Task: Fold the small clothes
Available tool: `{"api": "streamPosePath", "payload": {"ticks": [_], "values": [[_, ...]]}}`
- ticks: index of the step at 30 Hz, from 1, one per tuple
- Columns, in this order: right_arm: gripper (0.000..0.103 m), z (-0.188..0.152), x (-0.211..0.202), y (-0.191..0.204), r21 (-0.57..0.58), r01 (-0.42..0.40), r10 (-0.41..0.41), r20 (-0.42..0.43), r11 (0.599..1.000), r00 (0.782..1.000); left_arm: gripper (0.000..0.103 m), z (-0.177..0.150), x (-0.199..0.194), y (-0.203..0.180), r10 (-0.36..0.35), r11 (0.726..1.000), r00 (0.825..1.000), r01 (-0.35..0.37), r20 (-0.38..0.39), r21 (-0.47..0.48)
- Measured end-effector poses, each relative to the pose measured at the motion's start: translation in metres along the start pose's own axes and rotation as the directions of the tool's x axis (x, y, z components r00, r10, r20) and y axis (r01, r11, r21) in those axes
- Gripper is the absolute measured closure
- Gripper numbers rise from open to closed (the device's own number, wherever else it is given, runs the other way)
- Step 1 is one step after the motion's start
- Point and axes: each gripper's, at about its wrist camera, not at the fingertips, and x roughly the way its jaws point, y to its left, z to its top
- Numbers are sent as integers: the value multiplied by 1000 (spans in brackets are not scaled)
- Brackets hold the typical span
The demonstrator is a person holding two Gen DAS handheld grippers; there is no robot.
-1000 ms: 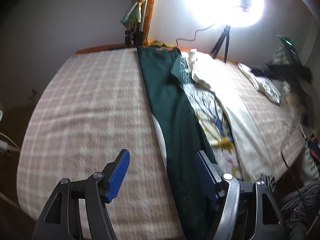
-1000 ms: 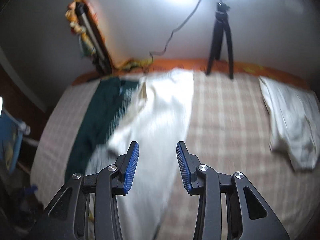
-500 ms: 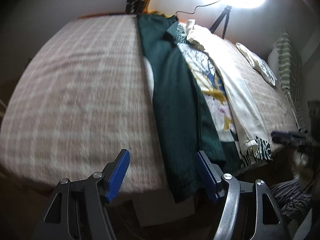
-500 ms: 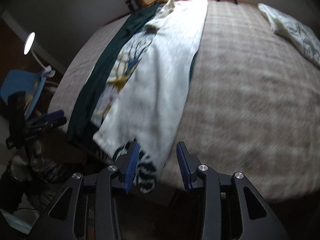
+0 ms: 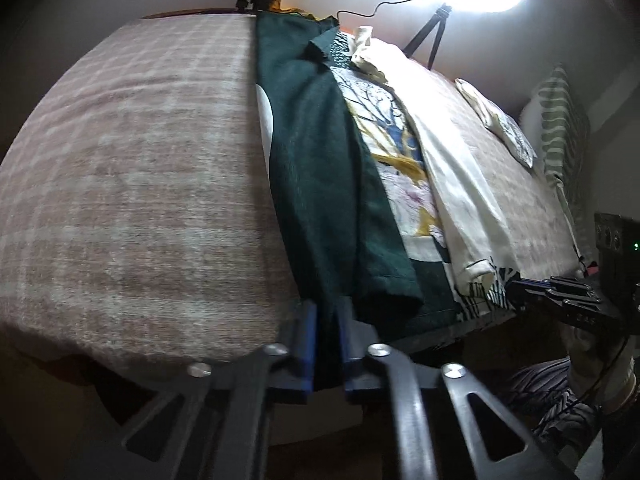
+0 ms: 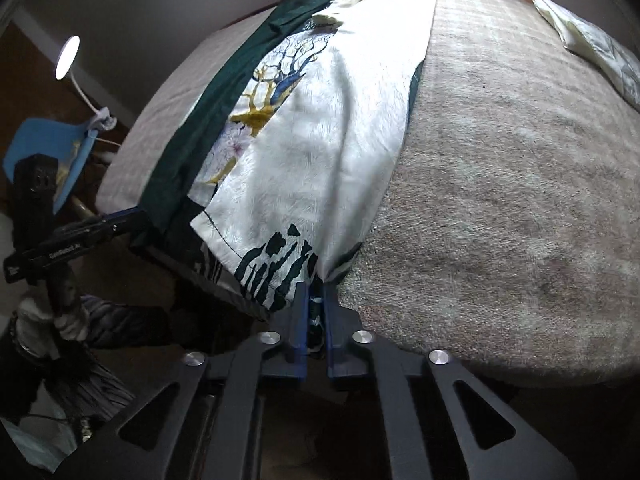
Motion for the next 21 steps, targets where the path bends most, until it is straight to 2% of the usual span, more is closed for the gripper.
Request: {"api": "streamPosePath", "payload": {"ticks": [2,7,9,11,13,17,21], "values": [[101,0,-5,-1,4,6,-6,3,1000,1000,103,1,-10,-4,5,1000,1000,-5,24,18],[102,-7,-47,-14,37,-43,39,100,998,994,103,0,-30,-5,3,999,998,-6,71,50],[102,-11,-42,-27,84,-51,44,84,995,996,103,-1,-21,-2,8,999,999,-10,42,47],[102,-15,-25,-38,135,-50,46,32,990,998,103,-4,-13,0,8,999,1000,-9,20,36],[102,-17,-16,-40,147,-40,40,-2,988,999,103,-7,-11,0,10,999,1000,-10,15,34],[102,-15,-30,-39,151,-68,63,35,986,997,103,-6,-22,-3,-10,999,1000,9,28,39],[102,-9,-35,-47,197,-134,127,49,971,991,103,4,-32,-14,-24,998,999,21,46,66]]}}
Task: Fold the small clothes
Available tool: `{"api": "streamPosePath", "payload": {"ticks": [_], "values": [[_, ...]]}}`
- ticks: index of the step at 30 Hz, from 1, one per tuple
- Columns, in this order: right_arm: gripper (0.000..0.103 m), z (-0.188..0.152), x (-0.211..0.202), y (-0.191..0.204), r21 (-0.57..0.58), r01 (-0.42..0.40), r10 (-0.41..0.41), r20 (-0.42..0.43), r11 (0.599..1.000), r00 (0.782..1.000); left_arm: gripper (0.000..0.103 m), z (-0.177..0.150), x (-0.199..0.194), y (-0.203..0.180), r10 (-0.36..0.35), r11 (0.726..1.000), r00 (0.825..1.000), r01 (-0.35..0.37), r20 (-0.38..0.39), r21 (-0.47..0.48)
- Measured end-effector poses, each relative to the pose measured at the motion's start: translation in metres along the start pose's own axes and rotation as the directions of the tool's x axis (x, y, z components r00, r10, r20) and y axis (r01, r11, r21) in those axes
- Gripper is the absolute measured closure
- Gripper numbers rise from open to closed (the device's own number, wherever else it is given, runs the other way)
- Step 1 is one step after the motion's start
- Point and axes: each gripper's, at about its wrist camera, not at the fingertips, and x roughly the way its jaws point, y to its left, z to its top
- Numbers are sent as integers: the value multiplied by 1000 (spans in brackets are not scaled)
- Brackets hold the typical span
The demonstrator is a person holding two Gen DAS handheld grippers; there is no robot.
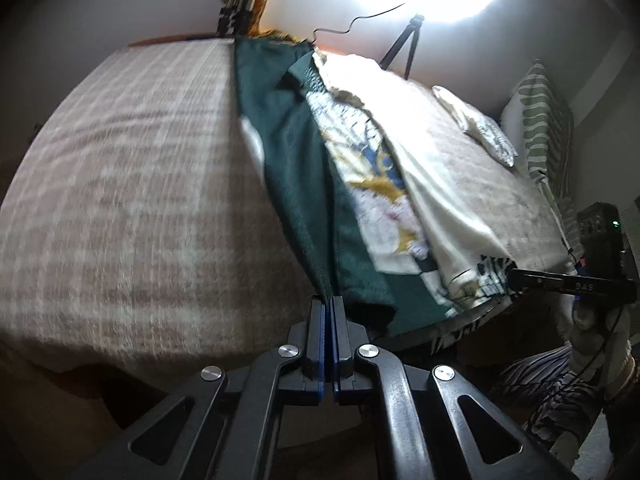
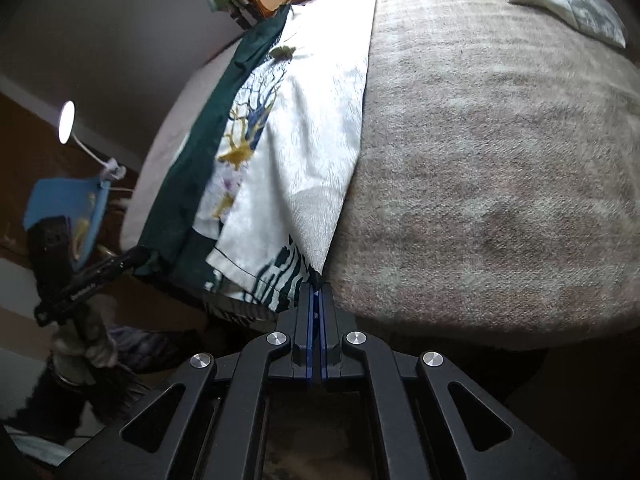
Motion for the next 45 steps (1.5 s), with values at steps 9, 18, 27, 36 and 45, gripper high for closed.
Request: {"api": "streamPosePath", "payload": {"ticks": [9,18,27,36,45], "values": [[102,37,-15,3,38,-112,109,68,993,992,103,35,-3,-4,-25,1000,1000,25,17,1],[102,98,-6,-5,70,-129,121,112,989,986,103,95,20,8,6,1000,999,-6,34,-6],[102,165,18,-11,80,-90,79,131,993,988,103,151,55,32,58,997,997,-55,47,-53],[102,192,56,-25,96,-37,28,88,995,996,103,163,93,49,96,992,995,-95,9,-81],[82,193,33,-9,-39,26,-20,144,999,989,52,162,71,54,164,986,984,-162,73,-32]]}}
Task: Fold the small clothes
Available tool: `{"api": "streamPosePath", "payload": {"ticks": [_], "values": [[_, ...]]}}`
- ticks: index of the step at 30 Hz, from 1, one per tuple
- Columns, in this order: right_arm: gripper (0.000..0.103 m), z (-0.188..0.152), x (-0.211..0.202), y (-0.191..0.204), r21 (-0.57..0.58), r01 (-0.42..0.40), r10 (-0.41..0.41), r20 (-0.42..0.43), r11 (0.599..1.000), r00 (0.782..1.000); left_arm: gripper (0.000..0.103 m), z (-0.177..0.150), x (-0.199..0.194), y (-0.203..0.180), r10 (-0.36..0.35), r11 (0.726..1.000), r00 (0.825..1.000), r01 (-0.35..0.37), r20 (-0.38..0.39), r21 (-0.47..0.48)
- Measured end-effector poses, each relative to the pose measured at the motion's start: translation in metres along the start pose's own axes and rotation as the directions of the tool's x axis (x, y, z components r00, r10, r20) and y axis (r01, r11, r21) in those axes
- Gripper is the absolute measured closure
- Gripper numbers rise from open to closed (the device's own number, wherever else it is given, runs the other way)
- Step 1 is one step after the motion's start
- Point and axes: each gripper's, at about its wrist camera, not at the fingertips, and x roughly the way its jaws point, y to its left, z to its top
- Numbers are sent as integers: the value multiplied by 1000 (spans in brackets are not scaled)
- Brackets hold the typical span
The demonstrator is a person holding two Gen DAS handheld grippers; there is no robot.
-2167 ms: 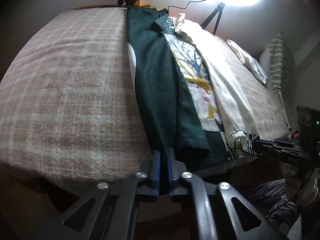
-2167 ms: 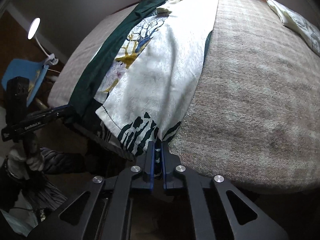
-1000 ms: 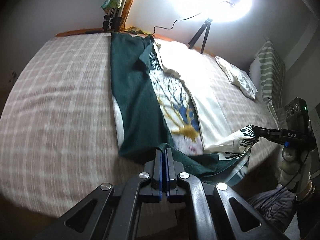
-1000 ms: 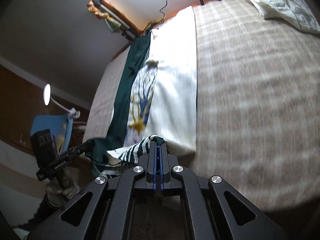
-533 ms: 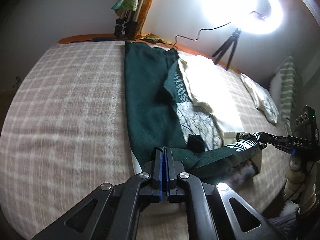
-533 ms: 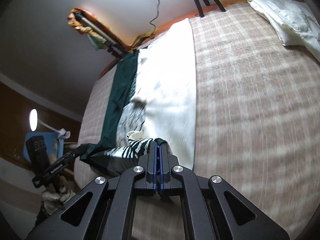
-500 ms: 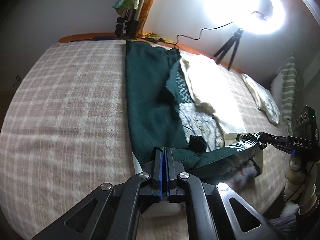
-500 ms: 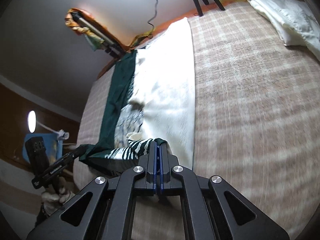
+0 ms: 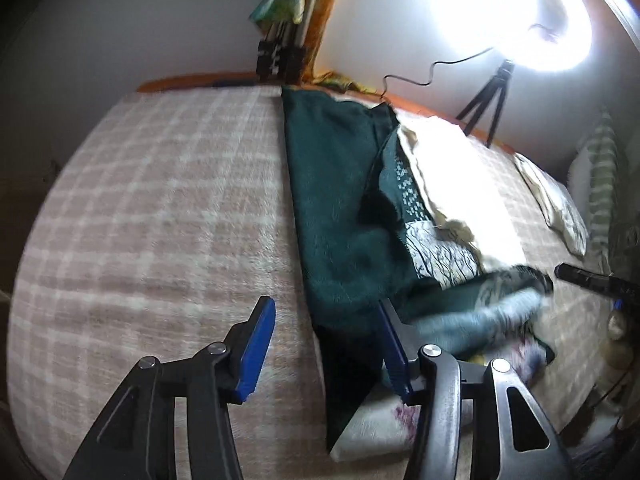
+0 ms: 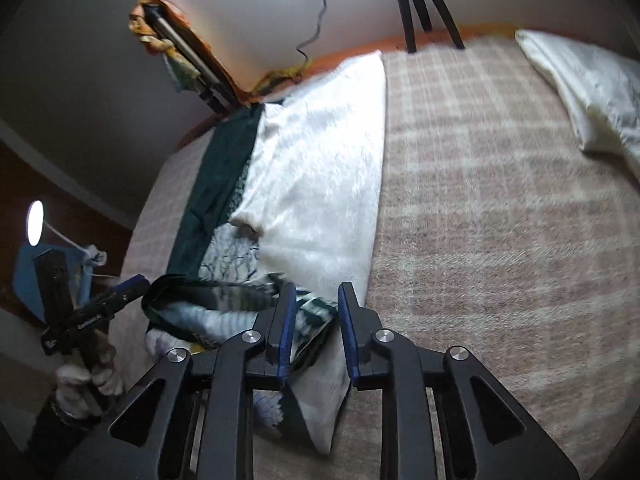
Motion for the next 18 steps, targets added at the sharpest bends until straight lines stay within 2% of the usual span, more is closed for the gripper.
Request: {"api": "streamPosePath", "payload": {"ticks": [2,4,5,8,10,12,16,18], "values": [[82,-7,-8,9,-48,-21,21,-1,999,1000,56,-8,-10,-3,-4,999,1000,4,9,39],[82,-18,-11,20,-120,-47,44,-26,992,999,68,-18,-14,-9,-30,996,999,31,-13,85],[82,-25,-10,25,-158,-62,55,-49,985,997,69,-24,-12,-15,-48,992,998,53,-37,119],[83,-42,7,38,-240,-70,43,-117,968,992,70,-36,4,-29,-42,982,995,57,-85,182],[84,-49,23,42,-267,-54,12,-156,962,988,70,-37,16,-32,-43,982,992,63,-117,178],[84,-49,36,44,-266,-49,2,-174,963,985,70,-31,27,-31,-30,986,993,48,-118,160],[84,-36,48,40,-273,55,-92,-125,960,988,68,-14,34,-25,53,988,996,-41,-78,149],[84,-26,46,30,-235,117,-143,-99,965,985,68,-7,36,-19,94,986,994,-85,-62,144]]}}
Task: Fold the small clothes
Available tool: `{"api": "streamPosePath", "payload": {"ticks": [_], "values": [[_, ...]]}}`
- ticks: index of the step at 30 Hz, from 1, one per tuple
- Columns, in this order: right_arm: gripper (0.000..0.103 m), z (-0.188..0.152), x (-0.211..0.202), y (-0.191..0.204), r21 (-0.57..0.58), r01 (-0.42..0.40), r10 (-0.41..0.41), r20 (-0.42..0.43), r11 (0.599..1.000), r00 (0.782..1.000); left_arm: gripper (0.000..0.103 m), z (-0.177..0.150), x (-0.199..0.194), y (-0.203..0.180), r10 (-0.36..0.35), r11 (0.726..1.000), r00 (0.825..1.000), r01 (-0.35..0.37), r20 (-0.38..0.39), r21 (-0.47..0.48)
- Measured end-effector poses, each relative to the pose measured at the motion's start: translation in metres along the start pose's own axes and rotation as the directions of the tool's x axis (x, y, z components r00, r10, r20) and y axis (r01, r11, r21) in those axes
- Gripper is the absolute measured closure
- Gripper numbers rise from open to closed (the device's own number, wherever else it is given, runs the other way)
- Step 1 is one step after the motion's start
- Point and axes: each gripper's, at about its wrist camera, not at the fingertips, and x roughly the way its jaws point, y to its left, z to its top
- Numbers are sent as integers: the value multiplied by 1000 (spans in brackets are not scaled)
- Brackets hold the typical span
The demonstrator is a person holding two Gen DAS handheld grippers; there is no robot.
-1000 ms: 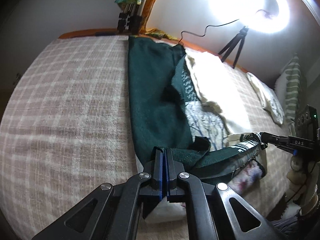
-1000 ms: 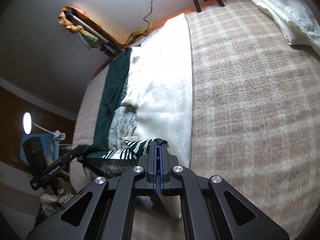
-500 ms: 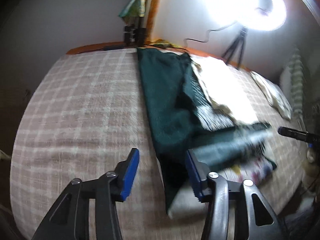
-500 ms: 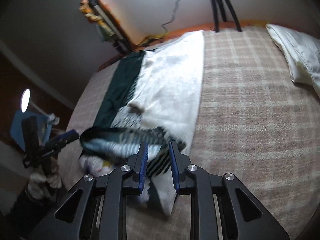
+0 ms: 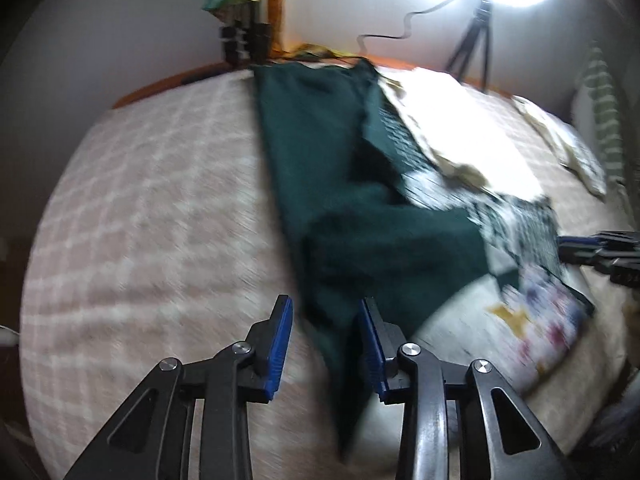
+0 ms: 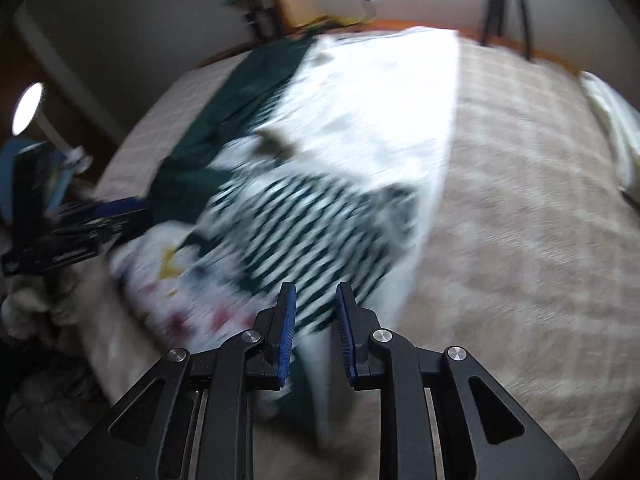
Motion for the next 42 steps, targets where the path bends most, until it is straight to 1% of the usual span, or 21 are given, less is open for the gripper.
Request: {"api": "streamPosePath", "payload": {"ticks": [2,3,5,6,7,8,10,12,17,19,22,26,32,35,36,37,38,39,40,41,42], "values": [[84,6,-5,-13,54,32,-33,20,998,999,68,10,-5,11,-3,1000,1000,3,22,-28],[84,9,-10,-18,67,33,-36,38,997,999,65,14,-8,16,-5,999,1000,6,28,-38],[82,17,-20,-24,72,36,-40,68,997,997,54,28,-16,25,-11,999,998,14,54,-50],[80,21,-25,-27,72,31,-37,82,997,996,45,34,-19,29,-9,999,998,12,67,-53],[73,28,-27,-28,72,26,-33,96,997,995,41,43,-21,32,-6,998,997,11,78,-55],[66,34,-30,-31,72,24,-32,113,997,993,40,49,-21,34,-7,998,996,12,84,-57],[62,47,-33,-37,71,23,-33,144,997,989,40,65,-17,41,-20,997,996,25,81,-69],[62,62,-32,-42,63,22,-31,153,998,988,40,82,-10,46,-26,996,997,33,75,-82],[62,104,-18,-65,59,12,-20,124,998,992,36,123,16,57,-58,993,996,64,67,-95],[62,121,-11,-81,84,4,-15,130,996,991,35,137,31,60,-70,991,996,76,55,-108],[62,144,5,-105,144,-39,21,129,989,991,35,161,60,69,-102,984,994,105,32,-142],[62,171,28,-129,185,-60,33,145,981,989,35,188,91,82,-99,980,995,103,31,-170],[62,201,60,-152,212,-114,79,166,971,983,35,216,133,93,-128,969,991,130,25,-208],[62,214,73,-161,229,-152,111,182,962,977,36,227,140,90,-145,968,988,154,59,-199],[62,218,76,-163,233,-161,119,185,959,976,41,229,141,88,-136,970,988,147,67,-194],[62,222,79,-163,232,-166,124,186,958,975,55,231,143,86,-131,972,989,142,68,-188],[62,227,83,-163,228,-166,125,187,959,974,58,232,145,83,-121,975,990,131,65,-181],[62,229,85,-162,222,-167,127,186,961,974,65,234,146,81,-119,976,990,130,70,-173],[62,232,88,-160,213,-174,134,187,962,973,75,235,147,79,-124,977,990,134,69,-164],[62,235,90,-158,203,-182,144,187,962,972,80,235,147,77,-126,979,990,135,67,-154],[65,237,92,-154,188,-184,149,186,965,971,92,235,148,76,-126,980,990,134,67,-146]]}}
